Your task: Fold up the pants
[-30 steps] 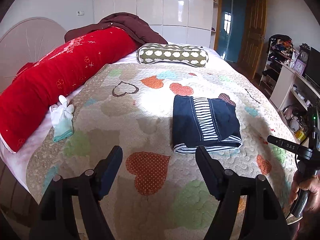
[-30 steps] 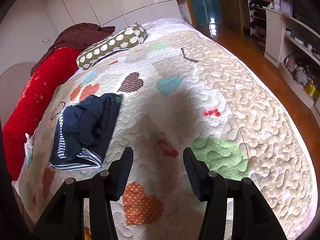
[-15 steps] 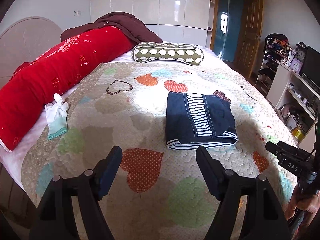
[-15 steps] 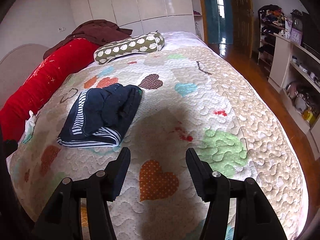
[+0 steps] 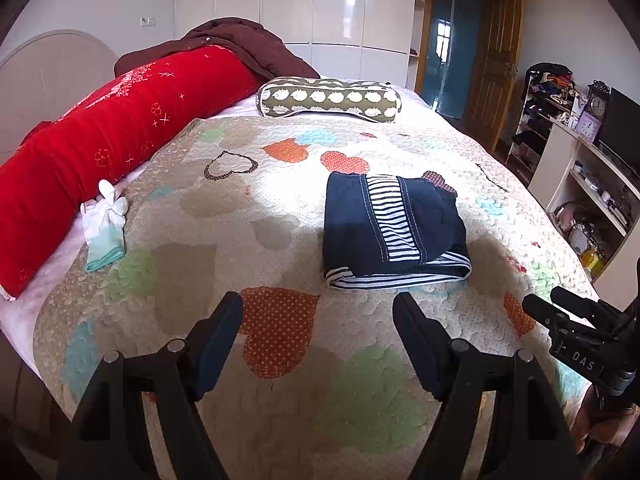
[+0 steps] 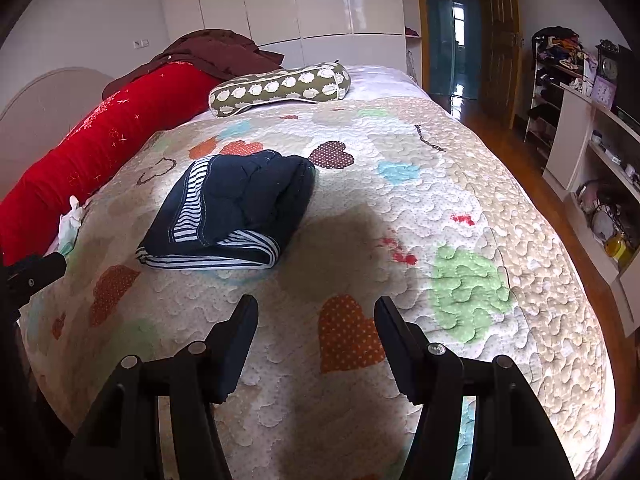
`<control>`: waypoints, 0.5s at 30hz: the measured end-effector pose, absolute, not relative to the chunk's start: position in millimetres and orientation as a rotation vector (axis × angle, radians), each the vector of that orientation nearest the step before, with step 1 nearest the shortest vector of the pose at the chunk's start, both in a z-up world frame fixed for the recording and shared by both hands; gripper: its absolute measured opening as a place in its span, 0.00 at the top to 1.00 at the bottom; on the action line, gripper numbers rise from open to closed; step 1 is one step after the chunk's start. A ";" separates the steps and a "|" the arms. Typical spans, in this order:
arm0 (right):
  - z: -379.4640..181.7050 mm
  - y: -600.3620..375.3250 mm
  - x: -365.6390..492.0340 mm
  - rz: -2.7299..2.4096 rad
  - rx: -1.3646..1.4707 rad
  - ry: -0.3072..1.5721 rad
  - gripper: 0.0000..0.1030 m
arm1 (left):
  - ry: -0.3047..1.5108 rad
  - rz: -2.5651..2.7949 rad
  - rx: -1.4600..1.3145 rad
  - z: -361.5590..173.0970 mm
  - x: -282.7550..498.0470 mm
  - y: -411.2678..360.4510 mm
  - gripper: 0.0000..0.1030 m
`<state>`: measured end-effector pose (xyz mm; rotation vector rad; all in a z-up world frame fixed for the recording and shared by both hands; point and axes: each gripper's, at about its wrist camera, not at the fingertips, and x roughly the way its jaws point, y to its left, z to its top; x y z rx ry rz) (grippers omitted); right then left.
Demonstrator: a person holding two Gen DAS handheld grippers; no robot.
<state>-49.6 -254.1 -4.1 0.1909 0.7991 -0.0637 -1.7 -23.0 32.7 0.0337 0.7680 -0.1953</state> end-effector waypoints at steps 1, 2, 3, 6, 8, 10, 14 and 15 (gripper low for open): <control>-3.5 -252.6 -50.1 -0.065 0.183 0.798 0.36 | 0.768 -0.196 0.031 32.8 -1.3 -22.6 0.26; -3.0 -250.6 -51.2 -0.066 0.177 0.797 0.36 | 0.766 -0.196 0.029 32.9 -1.6 -22.4 0.26; -2.0 -249.3 -51.6 -0.066 0.173 0.794 0.36 | 0.763 -0.195 0.027 32.9 -2.3 -22.2 0.26; 0.5 -246.1 -54.3 -0.066 0.166 0.787 0.35 | 0.752 -0.196 0.023 34.1 -3.9 -21.8 0.25; 1.6 -244.1 -55.0 -0.066 0.161 0.784 0.33 | 0.741 -0.193 0.021 35.2 -5.2 -21.2 0.25; 1.8 -241.9 -55.5 -0.064 0.160 0.785 0.33 | 0.727 -0.188 0.021 36.3 -6.6 -20.6 0.24; 1.5 -237.9 -57.1 -0.060 0.155 0.784 0.33 | 0.706 -0.171 0.020 37.7 -8.3 -19.2 0.21; 1.2 -236.6 -57.2 -0.058 0.152 0.785 0.33 | 0.703 -0.165 0.019 37.8 -8.6 -18.8 0.21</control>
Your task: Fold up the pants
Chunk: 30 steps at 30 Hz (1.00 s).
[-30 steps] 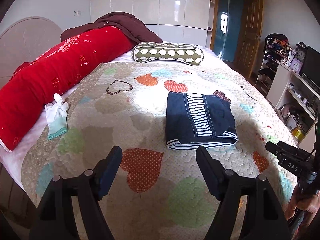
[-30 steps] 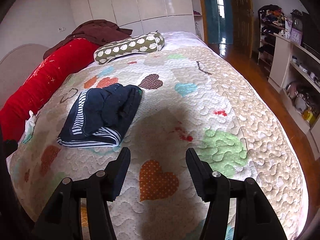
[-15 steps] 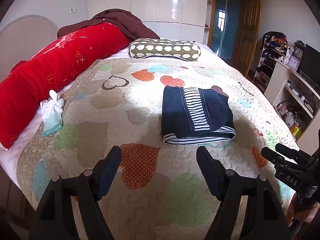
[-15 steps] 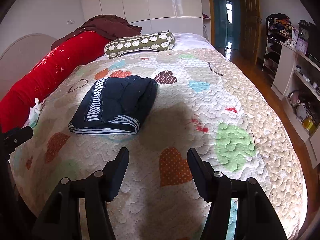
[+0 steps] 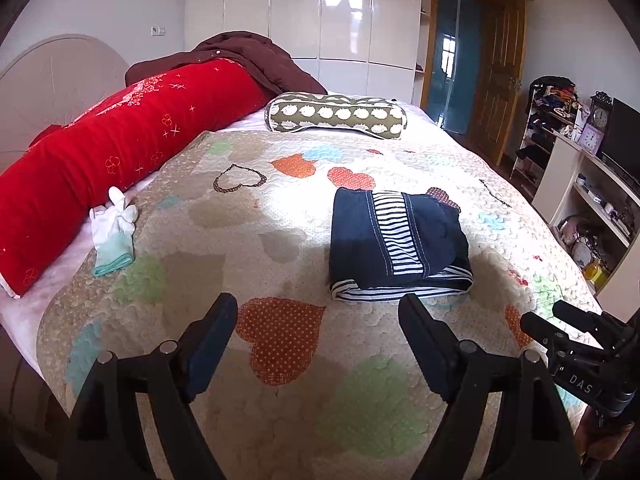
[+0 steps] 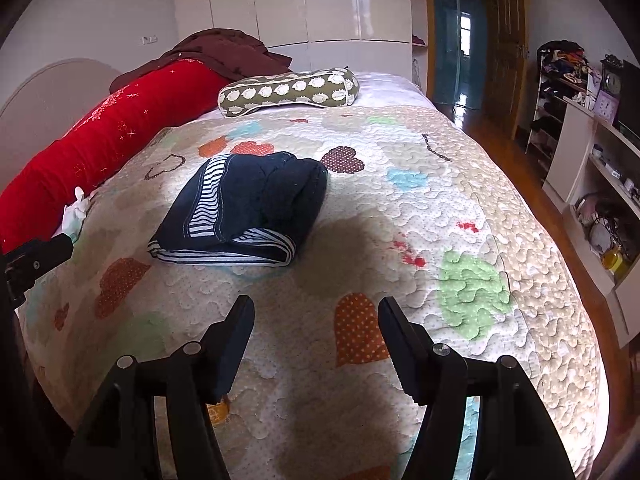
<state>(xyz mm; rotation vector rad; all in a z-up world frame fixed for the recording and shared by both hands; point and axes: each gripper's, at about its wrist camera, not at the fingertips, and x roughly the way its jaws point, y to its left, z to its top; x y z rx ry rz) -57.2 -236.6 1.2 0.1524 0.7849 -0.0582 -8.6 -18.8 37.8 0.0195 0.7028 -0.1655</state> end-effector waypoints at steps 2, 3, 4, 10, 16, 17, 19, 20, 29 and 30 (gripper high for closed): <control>0.4 -234.4 -57.3 -0.055 0.152 0.789 0.33 | 0.688 -0.151 0.018 38.3 -10.0 -17.6 0.19; 0.2 -233.5 -57.3 -0.053 0.152 0.790 0.33 | 0.675 -0.140 0.017 39.1 -11.3 -16.7 0.18; 0.2 -232.8 -57.6 -0.052 0.151 0.790 0.33 | 0.657 -0.126 0.017 40.8 -13.2 -15.6 0.15; 2.2 -229.0 -59.3 -0.060 0.152 0.779 0.32 | 0.518 -0.052 0.027 57.1 -28.8 -10.8 0.03; 0.0 -221.4 -54.1 -0.113 0.124 0.813 0.31 | 0.549 -0.027 -0.008 58.7 -26.7 -1.1 0.01; 0.4 -219.8 -53.7 -0.130 0.113 0.819 0.31 | 0.554 -0.023 -0.009 57.8 -26.3 0.5 0.01; 1.9 -216.4 -54.8 -0.156 0.093 0.822 0.31 | 0.559 -0.025 -0.007 55.6 -26.8 2.8 0.01; 3.0 -214.6 -55.7 -0.170 0.081 0.821 0.31 | 0.563 -0.026 -0.007 54.8 -26.7 3.5 0.01; 12.0 -207.3 -66.7 -0.266 -0.015 0.782 0.31 | 0.572 -0.038 0.033 50.9 -30.6 -7.2 0.01; 13.3 -208.1 -68.3 -0.280 -0.024 0.773 0.31 | 0.572 -0.040 0.039 50.6 -31.4 -9.1 0.01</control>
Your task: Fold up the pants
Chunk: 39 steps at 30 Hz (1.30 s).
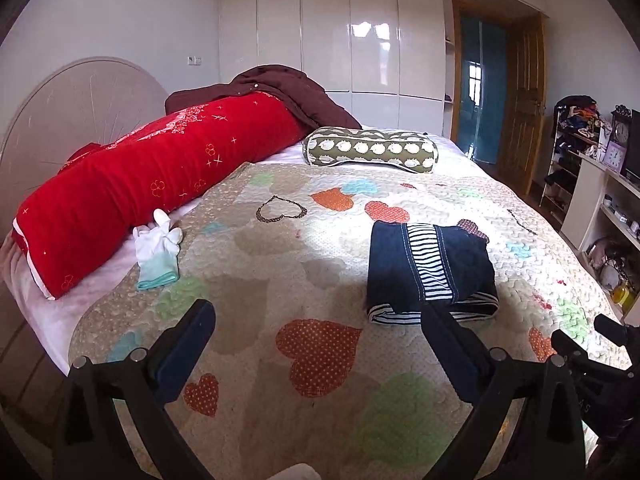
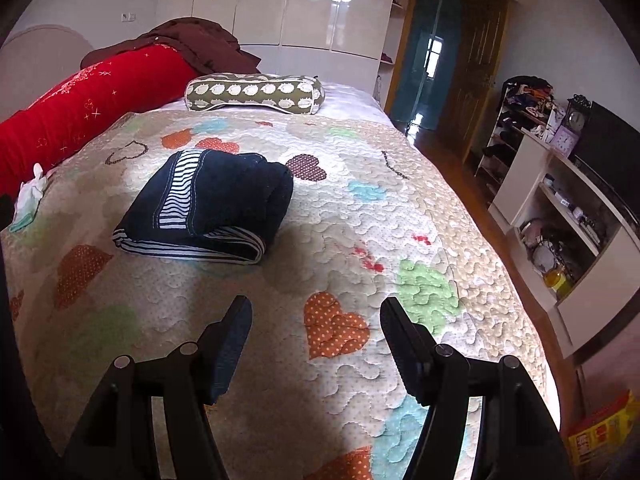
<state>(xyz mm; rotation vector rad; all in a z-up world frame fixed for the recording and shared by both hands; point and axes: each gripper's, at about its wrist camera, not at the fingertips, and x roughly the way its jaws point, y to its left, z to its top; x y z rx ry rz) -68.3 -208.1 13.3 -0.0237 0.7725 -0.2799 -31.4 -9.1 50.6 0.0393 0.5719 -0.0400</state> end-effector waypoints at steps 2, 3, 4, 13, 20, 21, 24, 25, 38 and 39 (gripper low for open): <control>15.8 -210.9 -71.1 -0.306 -0.036 0.754 0.31 | 0.574 -0.045 0.055 49.9 -32.0 -13.2 0.01; 17.1 -211.8 -72.8 -0.321 -0.043 0.744 0.31 | 0.574 -0.049 0.061 49.6 -32.2 -14.8 0.01; 18.5 -212.3 -74.3 -0.335 -0.054 0.734 0.31 | 0.576 -0.051 0.067 48.9 -32.2 -16.7 0.01; 23.2 -212.8 -79.8 -0.350 -0.083 0.702 0.28 | 0.606 -0.056 0.097 43.1 -31.9 -25.3 0.01; 19.2 -213.1 -80.3 -0.343 -0.079 0.716 0.28 | 0.636 -0.049 0.098 37.0 -28.3 -24.5 0.01; 18.6 -213.3 -79.9 -0.341 -0.080 0.719 0.28 | 0.637 -0.049 0.100 36.3 -28.4 -24.8 0.01; 16.9 -212.7 -78.8 -0.336 -0.079 0.725 0.28 | 0.638 -0.049 0.108 34.7 -28.4 -25.7 0.01; 16.5 -212.4 -78.4 -0.334 -0.080 0.728 0.28 | 0.638 -0.050 0.109 34.1 -28.5 -26.2 0.01; 10.5 -206.2 -73.3 -0.307 -0.092 0.748 0.27 | 0.654 -0.054 0.112 29.0 -25.6 -28.0 0.01; 10.5 -204.6 -72.9 -0.305 -0.097 0.748 0.27 | 0.658 -0.054 0.110 28.0 -24.8 -27.6 0.01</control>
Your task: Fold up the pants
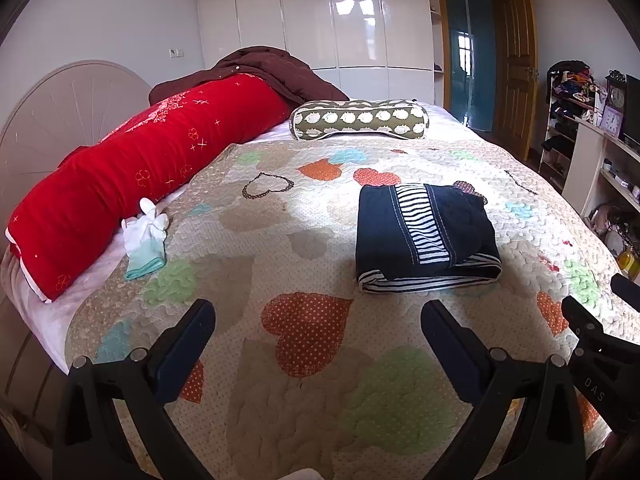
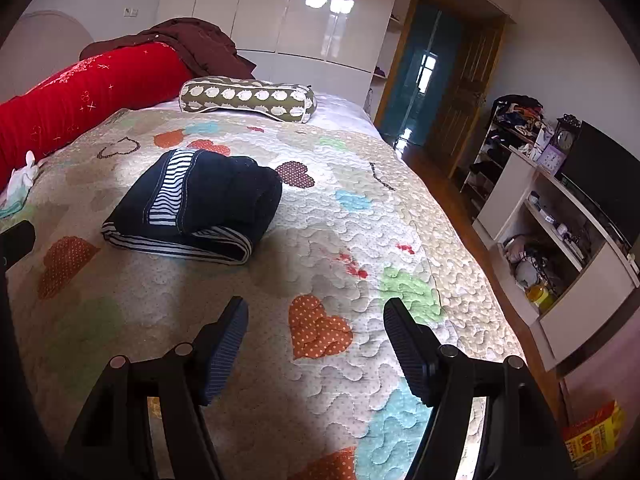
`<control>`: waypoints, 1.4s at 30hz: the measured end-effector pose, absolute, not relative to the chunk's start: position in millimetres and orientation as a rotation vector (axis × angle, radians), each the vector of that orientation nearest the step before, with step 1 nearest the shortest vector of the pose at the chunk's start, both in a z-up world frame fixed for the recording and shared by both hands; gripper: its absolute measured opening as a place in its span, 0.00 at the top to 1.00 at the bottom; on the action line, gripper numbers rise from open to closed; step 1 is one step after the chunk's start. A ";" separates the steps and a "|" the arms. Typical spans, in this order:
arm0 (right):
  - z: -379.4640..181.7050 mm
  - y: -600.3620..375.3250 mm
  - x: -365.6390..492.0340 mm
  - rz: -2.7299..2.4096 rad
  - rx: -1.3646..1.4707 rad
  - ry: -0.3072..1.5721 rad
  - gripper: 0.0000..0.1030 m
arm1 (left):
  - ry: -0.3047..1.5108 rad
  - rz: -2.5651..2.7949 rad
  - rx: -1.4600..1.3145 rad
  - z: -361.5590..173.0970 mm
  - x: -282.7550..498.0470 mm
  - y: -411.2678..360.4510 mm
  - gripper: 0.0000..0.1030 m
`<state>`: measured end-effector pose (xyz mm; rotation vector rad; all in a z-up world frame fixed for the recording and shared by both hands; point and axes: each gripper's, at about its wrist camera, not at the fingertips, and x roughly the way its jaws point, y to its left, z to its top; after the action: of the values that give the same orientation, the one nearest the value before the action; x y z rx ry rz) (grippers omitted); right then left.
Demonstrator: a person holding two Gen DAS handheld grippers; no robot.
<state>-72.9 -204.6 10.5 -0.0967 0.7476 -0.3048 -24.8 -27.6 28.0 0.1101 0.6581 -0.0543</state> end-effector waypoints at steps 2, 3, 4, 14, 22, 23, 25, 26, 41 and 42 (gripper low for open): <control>11.1 -201.5 -72.3 -0.298 -0.105 0.746 0.27 | 0.667 -0.057 0.105 26.2 -23.0 -25.9 0.01; 11.5 -199.9 -72.3 -0.296 -0.108 0.745 0.27 | 0.669 -0.056 0.104 25.4 -22.2 -25.1 0.01; 11.8 -198.5 -71.4 -0.293 -0.111 0.745 0.27 | 0.671 -0.056 0.103 24.7 -21.5 -24.7 0.01; 7.2 -191.0 -59.5 -0.256 -0.110 0.768 0.27 | 0.719 -0.076 0.082 13.6 -11.0 -21.2 0.01; 2.8 -191.1 -48.6 -0.247 -0.104 0.784 0.27 | 0.756 -0.089 0.070 3.7 0.0 -19.9 0.01; 1.9 -191.0 -46.9 -0.243 -0.103 0.788 0.27 | 0.761 -0.091 0.067 2.2 1.3 -19.6 0.01; 0.3 -190.6 -44.2 -0.237 -0.099 0.795 0.27 | 0.769 -0.091 0.066 -0.6 3.6 -19.3 0.01; -0.5 -190.3 -42.9 -0.237 -0.098 0.796 0.27 | 0.773 -0.091 0.065 -2.0 4.8 -18.7 0.01; -5.3 -186.3 -38.2 -0.222 -0.084 0.807 0.27 | 0.799 -0.097 0.037 -7.4 11.4 -14.1 0.01; -5.3 -185.4 -38.7 -0.222 -0.084 0.806 0.27 | 0.797 -0.097 0.036 -6.8 11.2 -14.0 0.01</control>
<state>-38.7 -185.4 -5.3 -0.0843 0.8064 -0.2217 11.2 -14.0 -6.8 0.0357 0.7969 -0.0968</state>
